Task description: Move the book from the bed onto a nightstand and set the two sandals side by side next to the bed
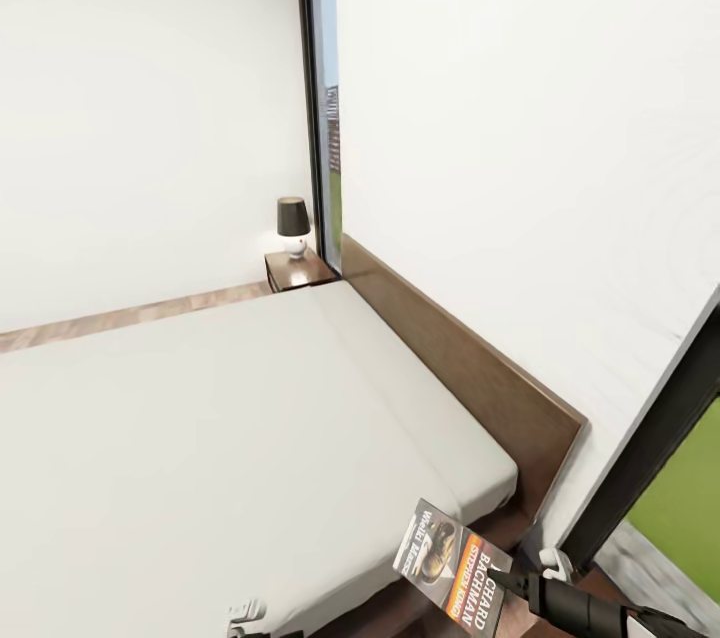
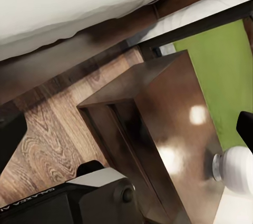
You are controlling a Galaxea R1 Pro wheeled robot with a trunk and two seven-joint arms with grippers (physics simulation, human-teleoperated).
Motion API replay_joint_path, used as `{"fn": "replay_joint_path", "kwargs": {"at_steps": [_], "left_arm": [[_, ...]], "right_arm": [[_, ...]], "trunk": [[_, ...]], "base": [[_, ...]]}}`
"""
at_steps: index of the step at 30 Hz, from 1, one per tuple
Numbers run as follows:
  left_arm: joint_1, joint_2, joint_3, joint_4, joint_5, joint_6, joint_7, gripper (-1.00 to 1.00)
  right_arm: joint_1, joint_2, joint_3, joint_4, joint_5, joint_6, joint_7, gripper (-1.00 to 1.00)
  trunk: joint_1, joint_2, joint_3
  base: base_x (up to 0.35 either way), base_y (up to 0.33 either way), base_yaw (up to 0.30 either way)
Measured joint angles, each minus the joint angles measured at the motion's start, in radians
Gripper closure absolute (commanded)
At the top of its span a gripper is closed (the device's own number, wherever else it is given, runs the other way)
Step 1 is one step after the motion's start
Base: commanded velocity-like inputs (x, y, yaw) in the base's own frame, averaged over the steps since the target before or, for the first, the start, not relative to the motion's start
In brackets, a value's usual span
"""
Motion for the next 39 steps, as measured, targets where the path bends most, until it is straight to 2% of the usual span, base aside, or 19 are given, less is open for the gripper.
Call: {"fn": "replay_joint_path", "kwargs": {"at_steps": [39], "left_arm": [[0.0,0.0,0.0,0.0,0.0,0.0,-0.001,-1.0]], "right_arm": [[0.0,0.001,0.0,0.0,0.0,0.0,0.0,1.0]], "trunk": [[0.0,0.0,0.063]], "base": [[0.0,0.0,0.0]]}}
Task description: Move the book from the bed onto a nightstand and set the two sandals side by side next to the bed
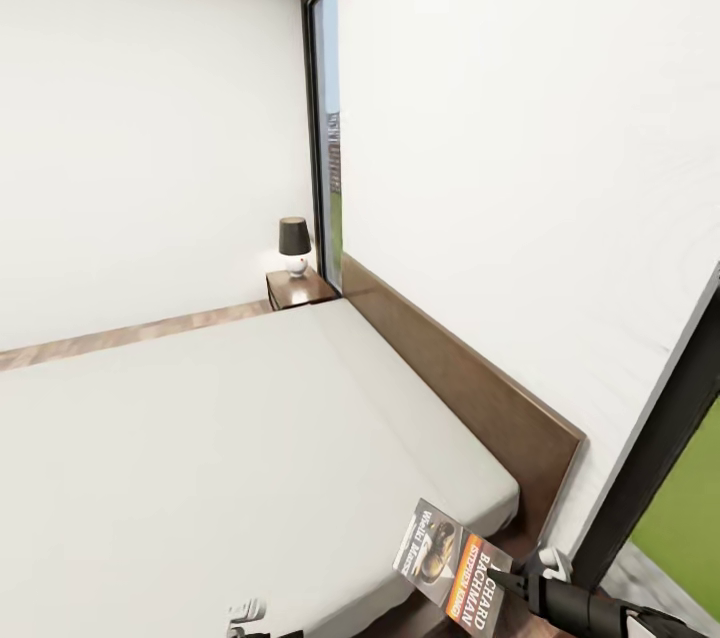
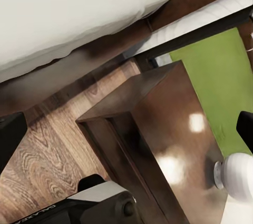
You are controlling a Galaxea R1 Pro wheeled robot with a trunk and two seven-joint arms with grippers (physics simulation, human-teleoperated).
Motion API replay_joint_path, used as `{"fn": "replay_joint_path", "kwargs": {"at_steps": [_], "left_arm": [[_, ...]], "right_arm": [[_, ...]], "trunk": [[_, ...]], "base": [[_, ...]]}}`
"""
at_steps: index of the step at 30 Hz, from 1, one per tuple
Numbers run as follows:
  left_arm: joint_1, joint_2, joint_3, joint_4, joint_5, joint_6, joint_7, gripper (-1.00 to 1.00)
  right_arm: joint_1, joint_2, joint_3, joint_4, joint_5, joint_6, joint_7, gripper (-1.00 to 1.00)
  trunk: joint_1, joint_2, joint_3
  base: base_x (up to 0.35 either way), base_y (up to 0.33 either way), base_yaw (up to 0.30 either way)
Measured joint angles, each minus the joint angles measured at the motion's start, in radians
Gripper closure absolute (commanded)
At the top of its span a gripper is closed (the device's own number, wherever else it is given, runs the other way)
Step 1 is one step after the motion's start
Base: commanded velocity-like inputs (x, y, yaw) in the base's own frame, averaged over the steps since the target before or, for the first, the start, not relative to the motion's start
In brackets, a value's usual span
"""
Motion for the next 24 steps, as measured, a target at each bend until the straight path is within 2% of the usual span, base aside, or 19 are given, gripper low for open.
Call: {"fn": "replay_joint_path", "kwargs": {"at_steps": [9,19,24], "left_arm": [[0.0,0.0,0.0,0.0,0.0,0.0,0.0,-1.0],[0.0,0.0,-0.001,0.0,0.0,0.0,0.0,-1.0],[0.0,0.0,-0.001,0.0,0.0,0.0,0.0,-1.0]], "right_arm": [[0.0,0.002,0.0,0.0,0.0,0.0,0.0,1.0],[0.0,0.004,0.0,0.0,0.001,0.001,0.001,1.0],[0.0,0.004,0.0,0.0,0.002,0.002,0.001,1.0]], "trunk": [[0.0,-0.001,0.013],[0.0,-0.001,0.014],[0.0,-0.001,0.014]], "base": [[0.0,0.0,0.0],[0.0,0.0,0.002],[0.0,0.0,0.192]]}}
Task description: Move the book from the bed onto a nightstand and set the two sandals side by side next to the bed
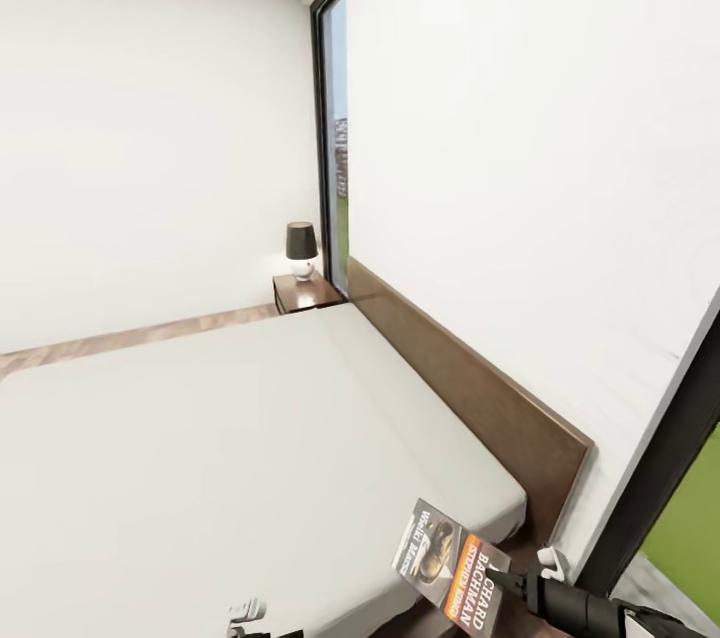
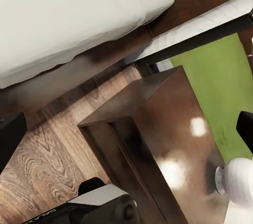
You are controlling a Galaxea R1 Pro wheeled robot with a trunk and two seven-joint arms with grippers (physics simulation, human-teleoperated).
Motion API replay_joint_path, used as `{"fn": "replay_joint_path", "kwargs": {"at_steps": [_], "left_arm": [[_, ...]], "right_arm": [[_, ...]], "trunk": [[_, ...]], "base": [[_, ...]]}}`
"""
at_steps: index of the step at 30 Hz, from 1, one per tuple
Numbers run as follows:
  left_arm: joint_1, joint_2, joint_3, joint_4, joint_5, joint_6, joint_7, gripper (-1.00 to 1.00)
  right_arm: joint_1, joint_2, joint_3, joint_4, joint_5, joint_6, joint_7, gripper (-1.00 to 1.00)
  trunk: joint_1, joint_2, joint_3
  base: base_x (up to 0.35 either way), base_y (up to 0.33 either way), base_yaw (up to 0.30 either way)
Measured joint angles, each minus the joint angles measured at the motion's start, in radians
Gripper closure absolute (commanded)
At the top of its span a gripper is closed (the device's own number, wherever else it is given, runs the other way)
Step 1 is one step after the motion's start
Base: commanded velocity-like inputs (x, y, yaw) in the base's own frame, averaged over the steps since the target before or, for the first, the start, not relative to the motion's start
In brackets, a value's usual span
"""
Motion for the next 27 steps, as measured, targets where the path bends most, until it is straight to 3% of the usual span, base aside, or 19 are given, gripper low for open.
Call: {"fn": "replay_joint_path", "kwargs": {"at_steps": [18,27], "left_arm": [[0.0,0.0,0.0,0.0,0.0,0.0,0.0,-1.0],[0.0,0.0,0.0,0.0,0.0,0.0,0.0,-1.0]], "right_arm": [[0.0,0.0,0.003,0.0,0.0,0.0,-0.002,1.0],[0.0,0.0,0.001,0.001,0.002,-0.002,0.001,1.0]], "trunk": [[0.0,0.0,0.0],[0.0,0.0,0.0]], "base": [[0.0,0.0,0.287],[0.0,0.0,0.036]]}}
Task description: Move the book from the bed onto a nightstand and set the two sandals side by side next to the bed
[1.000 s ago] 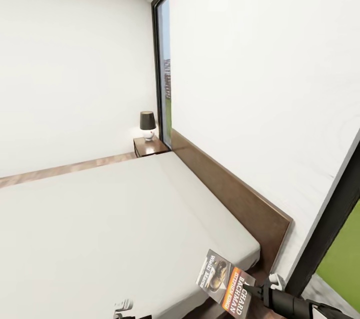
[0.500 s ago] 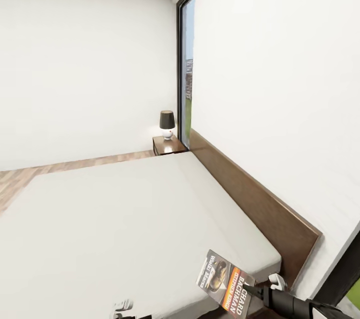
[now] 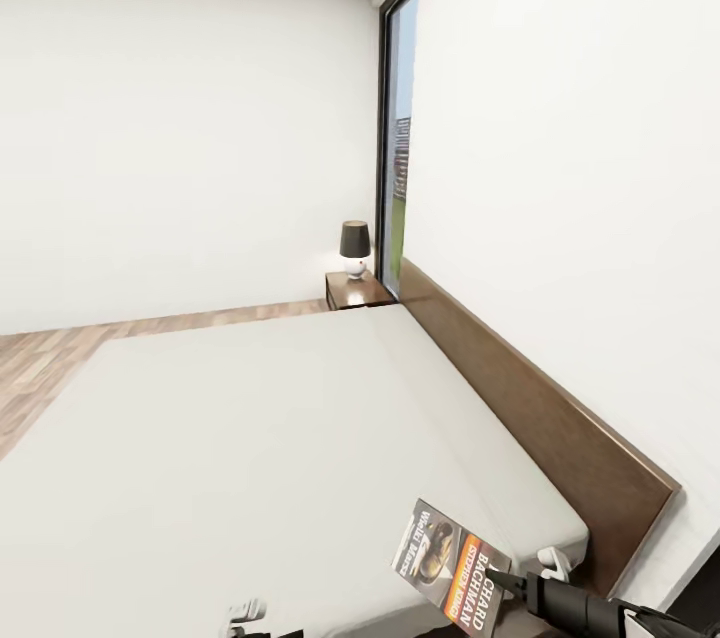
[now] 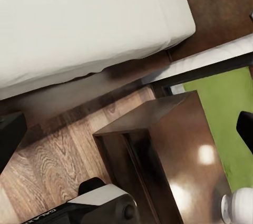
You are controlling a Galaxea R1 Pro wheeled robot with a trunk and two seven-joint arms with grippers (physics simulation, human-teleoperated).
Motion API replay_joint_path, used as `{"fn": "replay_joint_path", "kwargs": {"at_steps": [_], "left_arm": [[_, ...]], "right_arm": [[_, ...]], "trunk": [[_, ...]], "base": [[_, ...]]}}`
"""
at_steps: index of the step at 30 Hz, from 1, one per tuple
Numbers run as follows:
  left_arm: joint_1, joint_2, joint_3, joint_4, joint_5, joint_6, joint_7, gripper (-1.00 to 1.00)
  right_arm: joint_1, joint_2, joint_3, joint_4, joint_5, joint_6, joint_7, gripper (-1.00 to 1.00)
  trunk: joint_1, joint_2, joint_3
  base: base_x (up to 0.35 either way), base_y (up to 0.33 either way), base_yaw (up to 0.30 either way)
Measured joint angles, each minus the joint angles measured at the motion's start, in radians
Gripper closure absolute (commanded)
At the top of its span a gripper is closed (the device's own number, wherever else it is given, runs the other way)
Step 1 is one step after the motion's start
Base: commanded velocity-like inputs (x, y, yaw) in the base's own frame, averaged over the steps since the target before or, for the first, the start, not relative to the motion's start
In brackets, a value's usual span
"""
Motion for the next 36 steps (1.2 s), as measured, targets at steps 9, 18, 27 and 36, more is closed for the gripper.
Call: {"fn": "replay_joint_path", "kwargs": {"at_steps": [9,18,27,36], "left_arm": [[0.0,0.0,0.0,0.0,0.0,0.0,0.0,-1.0],[0.0,0.0,0.001,0.0,0.0,0.0,0.0,-1.0],[0.0,0.0,0.001,0.0,0.0,0.0,0.0,-1.0],[0.0,-0.004,0.0,0.0,0.0,0.0,0.0,-1.0]], "right_arm": [[0.0,0.0,0.0,0.0,-0.001,0.0,-0.002,1.0],[0.0,0.0,0.0,0.0,-0.001,0.0,-0.003,1.0],[0.0,0.0,0.001,0.0,-0.001,0.002,-0.001,1.0],[0.0,0.0,0.003,0.0,-0.001,0.002,-0.003,1.0]], "trunk": [[0.0,0.0,0.001],[0.0,0.0,0.001],[0.0,0.0,0.001],[0.0,0.0,0.001]], "base": [[0.0,0.0,0.0],[0.0,0.0,0.134],[0.0,0.0,0.287],[0.0,0.0,0.294]]}}
